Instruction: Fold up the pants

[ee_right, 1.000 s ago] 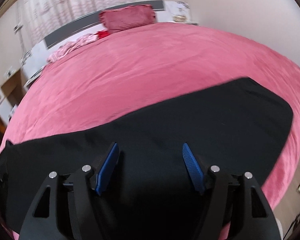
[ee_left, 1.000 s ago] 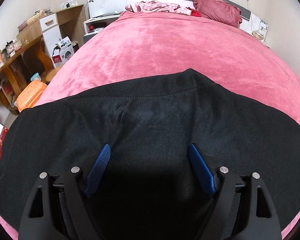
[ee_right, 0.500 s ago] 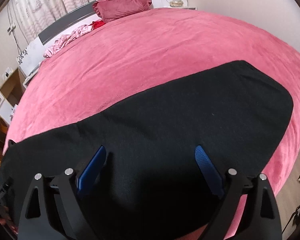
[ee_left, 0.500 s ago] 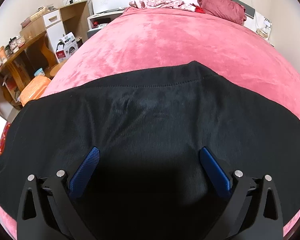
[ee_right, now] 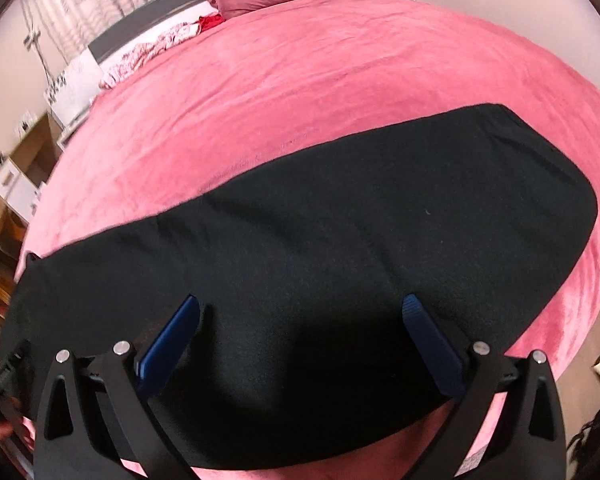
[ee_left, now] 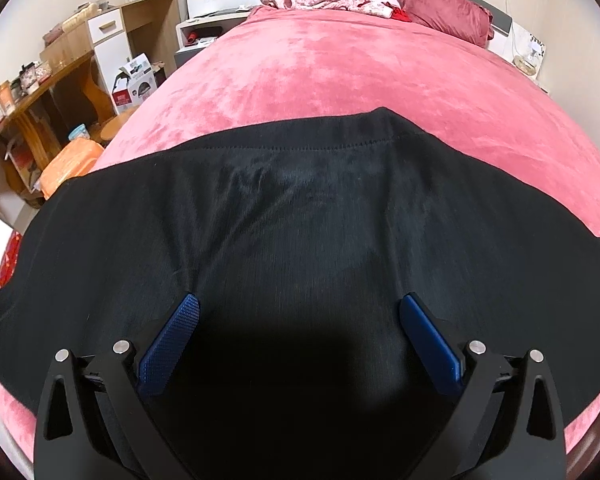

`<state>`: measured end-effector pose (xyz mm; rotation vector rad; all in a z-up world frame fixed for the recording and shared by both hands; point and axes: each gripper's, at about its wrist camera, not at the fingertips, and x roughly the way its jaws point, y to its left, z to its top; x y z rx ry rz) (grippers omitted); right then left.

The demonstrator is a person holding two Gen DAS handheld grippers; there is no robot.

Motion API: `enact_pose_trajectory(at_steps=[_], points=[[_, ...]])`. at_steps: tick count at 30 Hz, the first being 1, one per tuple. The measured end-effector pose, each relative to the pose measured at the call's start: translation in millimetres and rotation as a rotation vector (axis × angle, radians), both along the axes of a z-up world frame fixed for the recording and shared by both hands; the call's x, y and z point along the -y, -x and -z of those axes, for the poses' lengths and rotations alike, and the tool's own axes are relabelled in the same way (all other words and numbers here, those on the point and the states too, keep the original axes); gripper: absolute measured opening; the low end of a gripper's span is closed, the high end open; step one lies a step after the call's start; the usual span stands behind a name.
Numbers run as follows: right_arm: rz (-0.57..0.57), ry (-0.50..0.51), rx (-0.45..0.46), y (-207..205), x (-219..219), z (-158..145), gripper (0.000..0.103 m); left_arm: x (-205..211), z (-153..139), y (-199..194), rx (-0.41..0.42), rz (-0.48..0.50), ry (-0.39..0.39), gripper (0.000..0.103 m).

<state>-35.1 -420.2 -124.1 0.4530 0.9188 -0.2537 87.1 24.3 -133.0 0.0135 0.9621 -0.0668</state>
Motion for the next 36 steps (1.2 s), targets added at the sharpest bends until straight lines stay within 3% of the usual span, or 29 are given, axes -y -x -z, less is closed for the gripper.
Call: enact_pose_trajectory(at_steps=[9, 15, 22, 36], points=[[0.109, -0.056, 0.014, 25.8, 30.4, -19.9, 0.101, -5.9, -5.0, 13.2, -0.043, -0.004, 0.034, 0.1], [0.281, -0.096, 0.041, 52.4, 62.3, -25.9, 0.101, -9.1, -7.2, 18.7, -0.057, -0.009, 0.058, 0.1], [0.432, -0.269, 0.059, 86.7, 101.5, -8.9, 0.101, -14.1, -6.5, 21.3, -0.066, -0.019, 0.06, 0.1], [0.521, -0.594, 0.311, 139.2, 156.0, 18.8, 0.101, -21.4, -6.0, 23.2, -0.07, -0.042, 0.068, 0.1]])
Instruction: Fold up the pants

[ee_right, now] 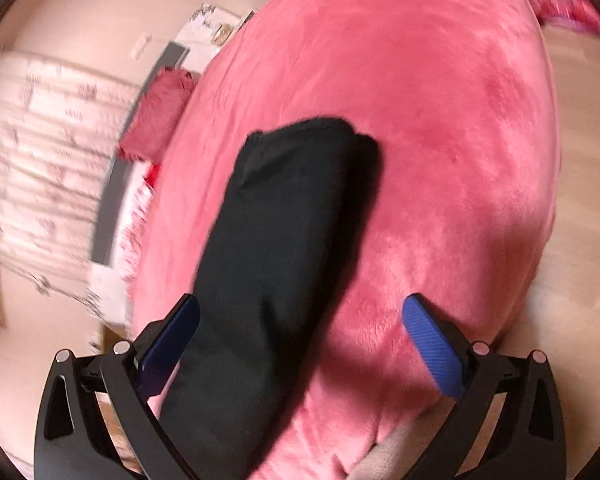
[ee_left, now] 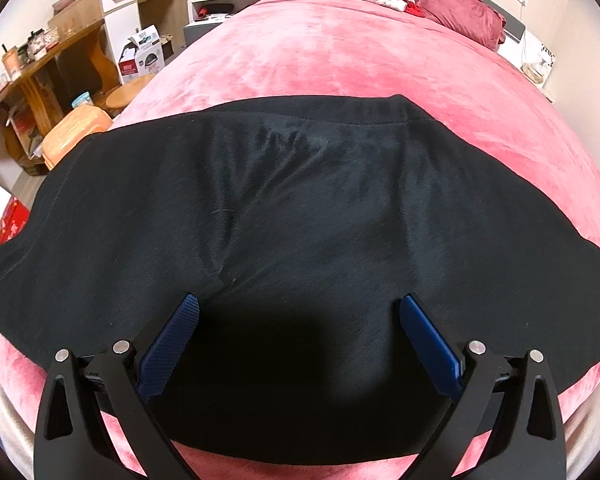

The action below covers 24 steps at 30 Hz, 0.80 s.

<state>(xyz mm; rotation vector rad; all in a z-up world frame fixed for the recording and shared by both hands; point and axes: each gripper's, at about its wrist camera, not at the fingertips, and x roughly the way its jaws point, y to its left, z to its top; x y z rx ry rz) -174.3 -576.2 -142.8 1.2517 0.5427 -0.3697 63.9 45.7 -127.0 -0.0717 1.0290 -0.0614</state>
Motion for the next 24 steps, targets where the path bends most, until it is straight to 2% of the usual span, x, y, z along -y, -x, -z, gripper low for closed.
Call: enact_pose_trajectory(at_steps=[4, 9, 12, 15, 20, 21, 23, 24], points=[[0.073, -0.042, 0.064, 21.3, 20.8, -0.4, 0.101, -6.0, -1.4, 1.5, 0.012, -0.018, 0.015, 0.1], [0.073, -0.024, 0.106, 25.6, 40.9, -2.5, 0.1, -19.7, -2.0, 2.6, 0.017, -0.068, 0.034, 0.1], [0.045, -0.009, 0.135, 17.9, 36.8, -4.6, 0.094, -28.2, -3.4, 4.4, 0.025, -0.092, 0.034, 0.1], [0.017, -0.001, 0.118, 8.7, 32.4, -1.7, 0.082, -32.6, -3.7, 5.3, 0.026, -0.106, 0.01, 0.1], [0.032, 0.026, 0.1, -13.2, 27.5, -3.2, 0.079, -35.5, -1.7, 7.1, 0.02, -0.11, -0.029, 0.1], [0.021, 0.036, 0.093, -19.8, 27.1, -4.3, 0.075, -34.9, -1.1, 7.7, 0.018, -0.108, -0.035, 0.1], [-0.006, 0.059, 0.055, -32.7, 27.5, -4.9, 0.046, -32.8, 0.0, 7.9, 0.014, -0.1, -0.054, 0.1], [-0.013, 0.061, 0.03, -39.2, 29.0, -3.9, 0.038, -31.2, 0.2, 7.8, 0.013, -0.098, -0.061, 0.1]])
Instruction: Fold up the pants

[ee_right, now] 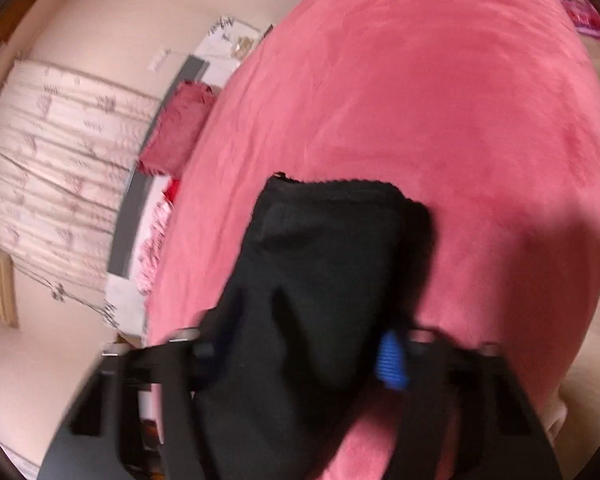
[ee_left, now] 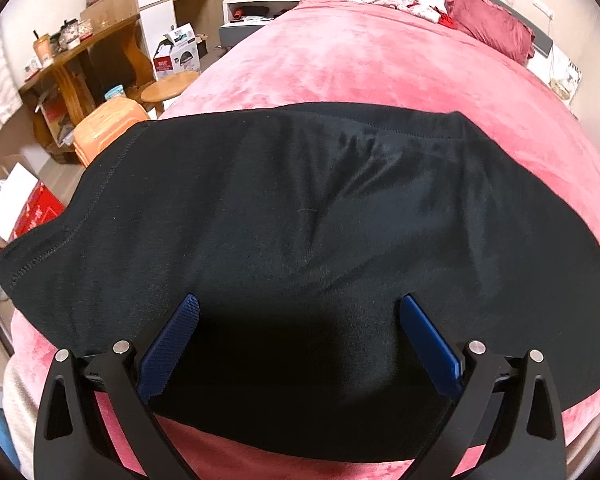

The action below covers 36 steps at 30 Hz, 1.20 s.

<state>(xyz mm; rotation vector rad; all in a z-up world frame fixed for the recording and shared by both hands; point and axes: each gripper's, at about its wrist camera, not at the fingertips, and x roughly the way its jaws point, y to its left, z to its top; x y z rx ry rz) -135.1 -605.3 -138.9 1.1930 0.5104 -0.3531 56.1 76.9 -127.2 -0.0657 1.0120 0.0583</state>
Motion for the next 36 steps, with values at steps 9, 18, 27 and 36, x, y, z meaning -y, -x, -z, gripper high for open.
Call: enact_pose_trajectory(at_steps=[9, 18, 27, 36], points=[[0.016, -0.055, 0.034, 9.6, -1.5, -21.4, 0.018, -13.9, -6.2, 0.1, 0.019, -0.029, 0.038, 0.1], [-0.062, 0.05, 0.117, 2.5, -45.8, -86.6, 0.018, -32.4, -8.7, -0.4, 0.036, -0.083, 0.042, 0.1], [-0.252, 0.246, 0.207, -25.1, -133.3, -161.3, 0.018, -38.0, -7.4, 0.6, 0.045, -0.093, 0.074, 0.1], [-0.508, 0.412, 0.25, -66.7, -239.7, -195.1, 0.019, -37.2, -8.5, 0.9, 0.051, -0.083, 0.108, 0.1]])
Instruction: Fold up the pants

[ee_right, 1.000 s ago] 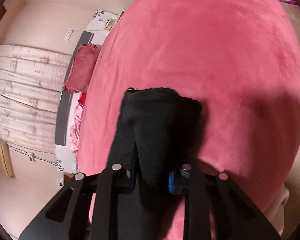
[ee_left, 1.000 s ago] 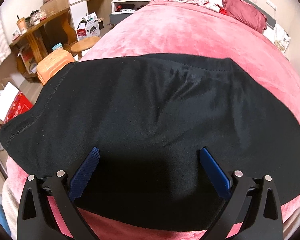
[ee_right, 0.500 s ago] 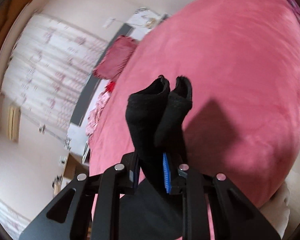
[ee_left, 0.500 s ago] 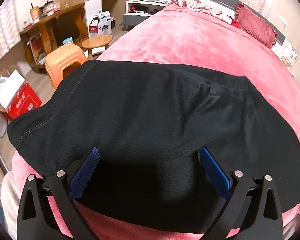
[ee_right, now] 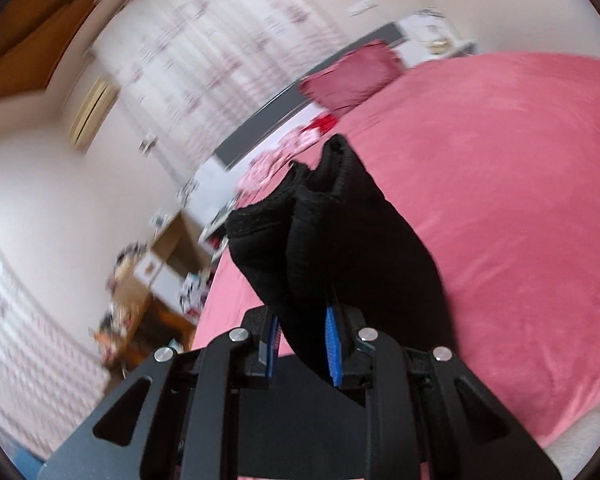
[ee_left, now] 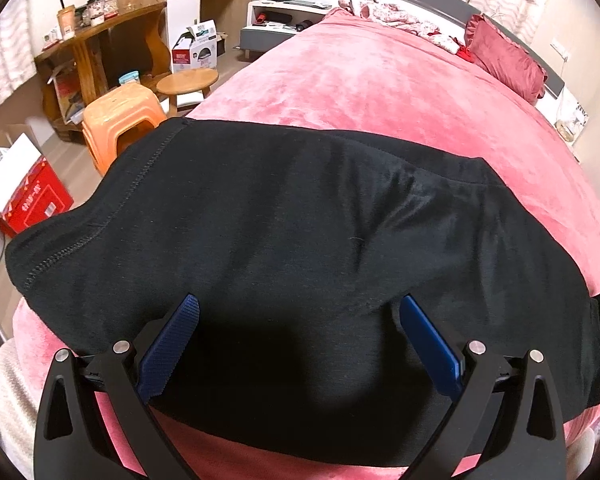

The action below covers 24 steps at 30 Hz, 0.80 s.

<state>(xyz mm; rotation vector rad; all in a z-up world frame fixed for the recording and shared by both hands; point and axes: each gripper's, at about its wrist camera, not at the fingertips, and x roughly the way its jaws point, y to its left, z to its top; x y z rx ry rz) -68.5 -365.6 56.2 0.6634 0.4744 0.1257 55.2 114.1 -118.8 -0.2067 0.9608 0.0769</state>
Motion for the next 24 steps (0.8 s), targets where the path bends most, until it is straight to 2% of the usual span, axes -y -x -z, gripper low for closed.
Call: enact_pose_trajectory(at_steps=[6, 10, 14, 19, 21, 22, 23, 24], points=[[-0.165, 0.06, -0.066, -33.8, -73.2, 29.0, 0.019, 3.1, -1.5, 2.8, 0.008, 0.022, 0.029, 0.1], [-0.275, 0.191, -0.108, -53.4, -123.0, 50.0, 0.019, 10.5, -4.8, 5.9, 0.027, 0.072, 0.073, 0.1], [-0.372, 0.355, -0.137, -59.4, -165.6, 80.5, 0.023, 21.0, -7.4, 6.4, 0.042, 0.123, 0.07, 0.1], [-0.425, 0.436, -0.217, -61.1, -199.6, 128.0, 0.027, 29.0, -3.6, 4.5, 0.023, 0.168, 0.113, 0.1], [-0.448, 0.475, -0.251, -61.4, -205.8, 145.3, 0.033, 31.4, -3.4, 4.8, 0.023, 0.186, 0.13, 0.1], [-0.466, 0.482, -0.27, -61.7, -206.8, 152.8, 0.048, 33.2, -3.4, 4.7, 0.024, 0.198, 0.138, 0.1], [-0.506, 0.457, -0.295, -62.9, -208.7, 161.2, 0.07, 35.2, -3.3, 4.6, 0.026, 0.209, 0.148, 0.1], [-0.538, 0.416, -0.312, -58.2, -203.7, 167.0, 0.08, 36.8, -3.4, 4.6, 0.026, 0.218, 0.156, 0.1]])
